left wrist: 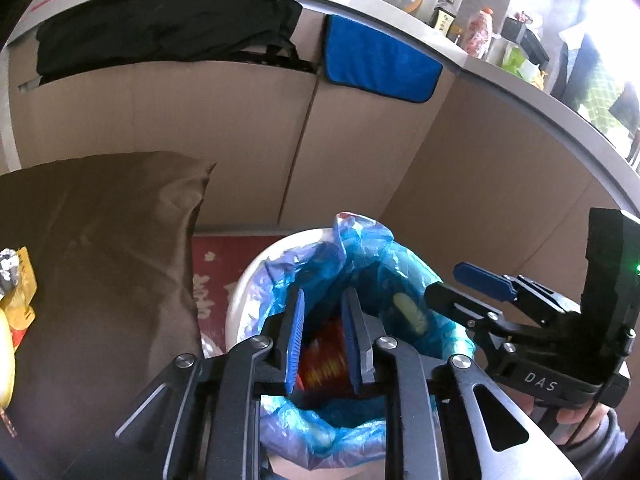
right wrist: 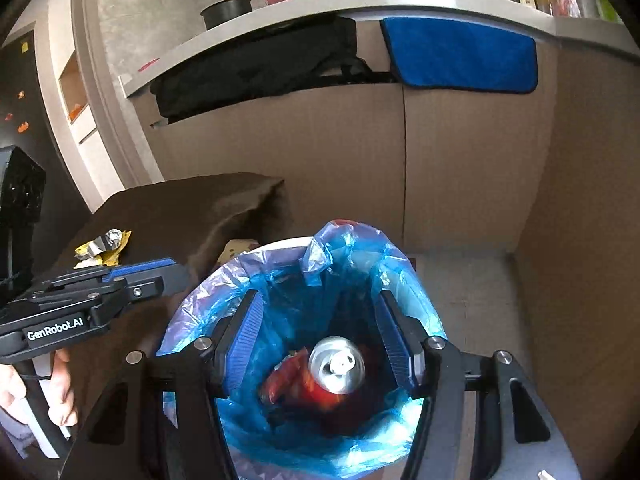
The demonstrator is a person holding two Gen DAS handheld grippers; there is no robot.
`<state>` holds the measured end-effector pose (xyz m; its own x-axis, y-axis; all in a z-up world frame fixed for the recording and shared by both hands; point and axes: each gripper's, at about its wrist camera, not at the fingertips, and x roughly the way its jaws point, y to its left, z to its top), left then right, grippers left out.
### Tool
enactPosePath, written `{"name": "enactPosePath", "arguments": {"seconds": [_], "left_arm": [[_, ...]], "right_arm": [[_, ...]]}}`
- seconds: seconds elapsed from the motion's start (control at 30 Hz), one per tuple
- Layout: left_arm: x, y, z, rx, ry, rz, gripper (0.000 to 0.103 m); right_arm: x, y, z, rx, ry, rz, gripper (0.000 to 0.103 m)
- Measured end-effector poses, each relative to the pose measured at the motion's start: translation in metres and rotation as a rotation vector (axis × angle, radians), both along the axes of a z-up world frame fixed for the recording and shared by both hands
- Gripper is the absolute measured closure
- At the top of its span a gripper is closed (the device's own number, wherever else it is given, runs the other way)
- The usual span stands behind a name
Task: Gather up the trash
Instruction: 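Carry the red can and red wrapper over the bin and open both tools, then move both tools back over the table toward the remaining wrappers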
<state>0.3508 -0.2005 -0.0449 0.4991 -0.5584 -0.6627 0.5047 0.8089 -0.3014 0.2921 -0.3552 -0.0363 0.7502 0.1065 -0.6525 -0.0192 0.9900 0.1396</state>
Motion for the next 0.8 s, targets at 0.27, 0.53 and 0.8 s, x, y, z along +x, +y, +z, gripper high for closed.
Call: {"name": "enactPosePath", "arguments": {"seconds": [0.27,0.53,0.8], "left_arm": [[-0.026,0.041,0.015,0.066,-0.076,0.104,0.082],[-0.048,0.134,0.025,0.126,-0.123,0.283,0.082],[-0.062,0.241,0.011,0.187,-0.1,0.475,0.08]], "right_arm": [[-0.013,0.04,0.026,-0.037,-0.076,0.091,0.048],[-0.008,0.12,0.029,-0.01,-0.069,0.259,0.052],[0.003,0.207,0.021,-0.038,-0.075,0.391,0.053]]}}
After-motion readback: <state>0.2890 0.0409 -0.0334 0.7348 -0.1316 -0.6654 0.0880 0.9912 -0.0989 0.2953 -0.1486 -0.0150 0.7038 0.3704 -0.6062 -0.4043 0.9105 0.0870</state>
